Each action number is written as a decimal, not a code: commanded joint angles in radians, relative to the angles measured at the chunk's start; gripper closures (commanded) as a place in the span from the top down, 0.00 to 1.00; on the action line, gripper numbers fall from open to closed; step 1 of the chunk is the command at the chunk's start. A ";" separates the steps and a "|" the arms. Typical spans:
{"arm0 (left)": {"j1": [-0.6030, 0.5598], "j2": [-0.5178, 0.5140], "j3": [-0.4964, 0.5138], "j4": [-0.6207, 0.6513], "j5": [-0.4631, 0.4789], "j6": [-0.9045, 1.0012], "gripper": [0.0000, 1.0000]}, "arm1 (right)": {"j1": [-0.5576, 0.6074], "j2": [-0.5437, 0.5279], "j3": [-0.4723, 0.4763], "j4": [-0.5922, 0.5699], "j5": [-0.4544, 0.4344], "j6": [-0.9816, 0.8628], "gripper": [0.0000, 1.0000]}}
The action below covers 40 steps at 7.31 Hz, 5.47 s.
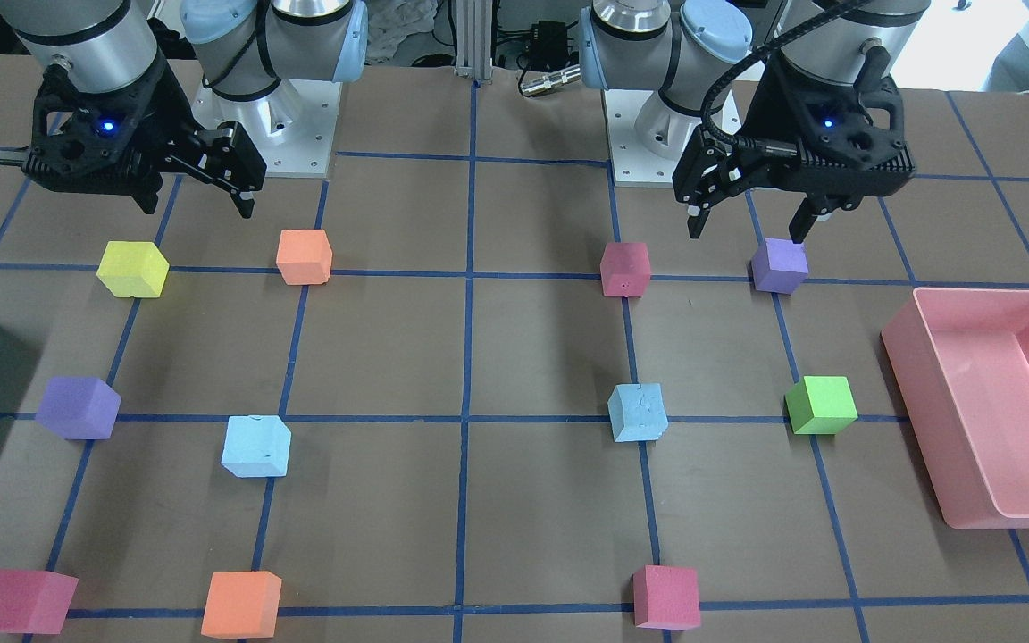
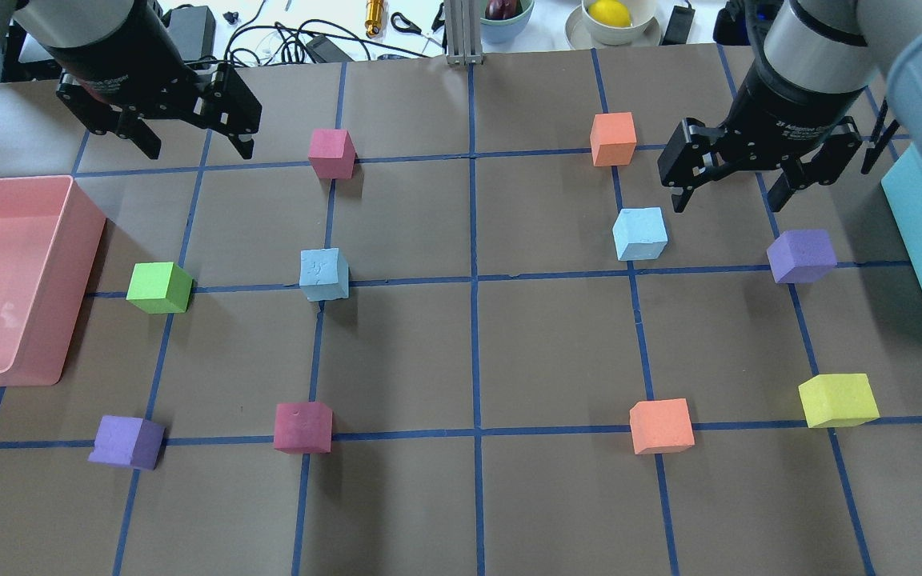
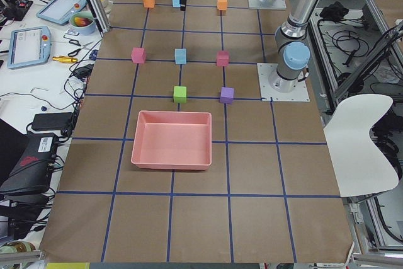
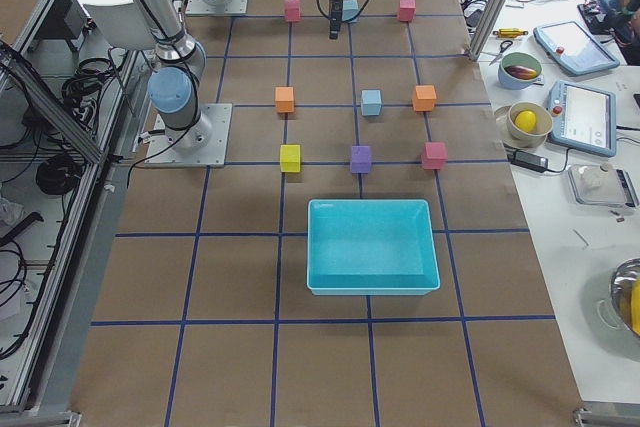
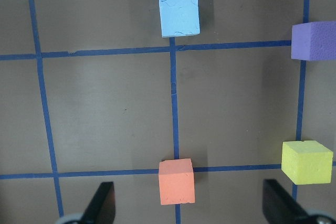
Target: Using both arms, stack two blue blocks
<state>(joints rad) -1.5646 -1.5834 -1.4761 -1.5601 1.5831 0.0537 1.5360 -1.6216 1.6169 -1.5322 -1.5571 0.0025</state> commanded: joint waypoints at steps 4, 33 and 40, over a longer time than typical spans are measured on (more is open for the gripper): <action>-0.003 0.002 -0.015 0.000 -0.002 -0.005 1.00 | -0.022 0.105 0.011 -0.087 -0.044 -0.012 1.00; -0.008 -0.373 -0.360 0.701 -0.051 0.012 0.00 | 0.329 0.632 -0.057 -0.669 0.078 0.349 0.00; -0.012 -0.386 -0.162 0.490 -0.063 -0.047 0.00 | 0.348 0.652 -0.057 -0.668 0.109 0.398 0.09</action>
<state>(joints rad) -1.5749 -1.9677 -1.6728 -1.0362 1.5297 0.0398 1.8813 -0.9743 1.5601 -2.1999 -1.4628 0.3980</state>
